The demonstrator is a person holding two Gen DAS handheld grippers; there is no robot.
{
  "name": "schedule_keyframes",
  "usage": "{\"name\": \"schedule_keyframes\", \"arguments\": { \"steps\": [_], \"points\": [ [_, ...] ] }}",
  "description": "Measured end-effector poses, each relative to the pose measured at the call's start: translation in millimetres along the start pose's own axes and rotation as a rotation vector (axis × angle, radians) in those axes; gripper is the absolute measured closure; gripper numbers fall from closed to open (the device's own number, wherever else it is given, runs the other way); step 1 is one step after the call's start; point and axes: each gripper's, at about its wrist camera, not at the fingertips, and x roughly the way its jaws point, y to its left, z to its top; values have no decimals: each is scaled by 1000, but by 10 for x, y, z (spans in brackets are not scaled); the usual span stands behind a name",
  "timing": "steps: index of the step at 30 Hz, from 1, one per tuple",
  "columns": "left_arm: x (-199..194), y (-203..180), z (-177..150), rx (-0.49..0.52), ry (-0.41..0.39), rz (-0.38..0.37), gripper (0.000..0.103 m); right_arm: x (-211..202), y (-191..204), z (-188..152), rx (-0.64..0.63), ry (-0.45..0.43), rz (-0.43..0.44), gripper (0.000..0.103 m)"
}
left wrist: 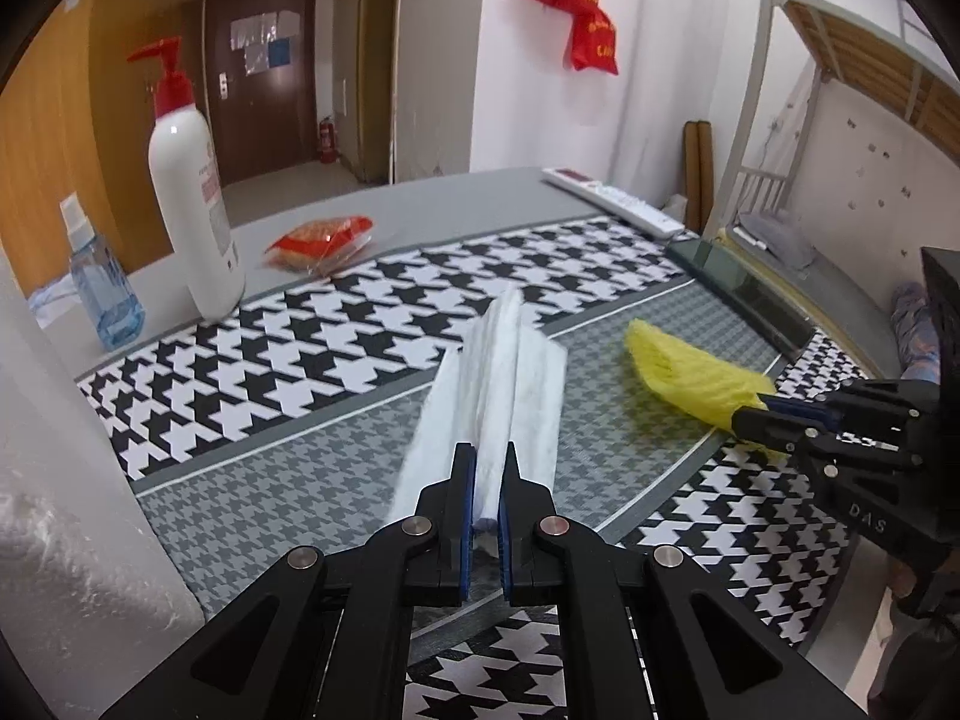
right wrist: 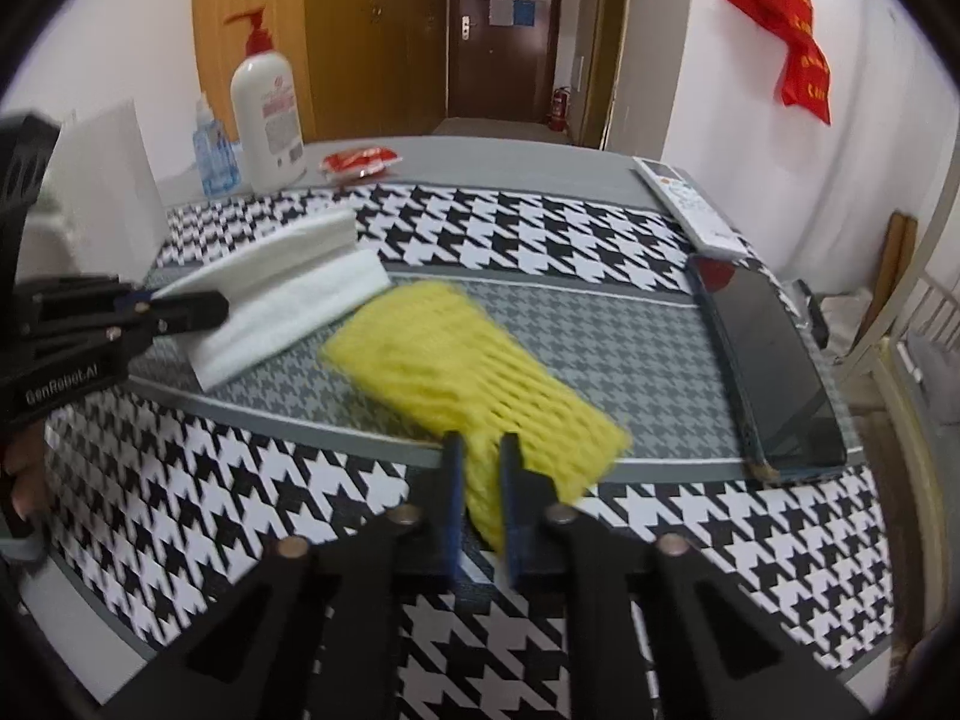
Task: Organize soft objects
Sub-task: 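Lift the white tissues with the left gripper while the right gripper lifts the yellow mesh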
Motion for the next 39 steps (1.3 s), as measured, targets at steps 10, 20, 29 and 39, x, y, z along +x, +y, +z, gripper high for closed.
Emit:
{"name": "schedule_keyframes", "arguments": {
  "steps": [10, 20, 29, 39],
  "points": [
    [-489, 32, -37, 4, -86, -4, 98, -428, 79, 14, 37, -101, 45, 92],
    [-813, -25, -53, 17, -136, -25, 101, -789, 182, 28, 78, -194, 90, 93],
    [-1206, 15, 14, 8, -221, 8, 101, -1011, 332, 137, 68, -273, 130, 92],
    [-1581, 58, 52, 13, -297, 49, 101, -1204, 512, 254, 27, -346, 158, 92]
  ]
}}
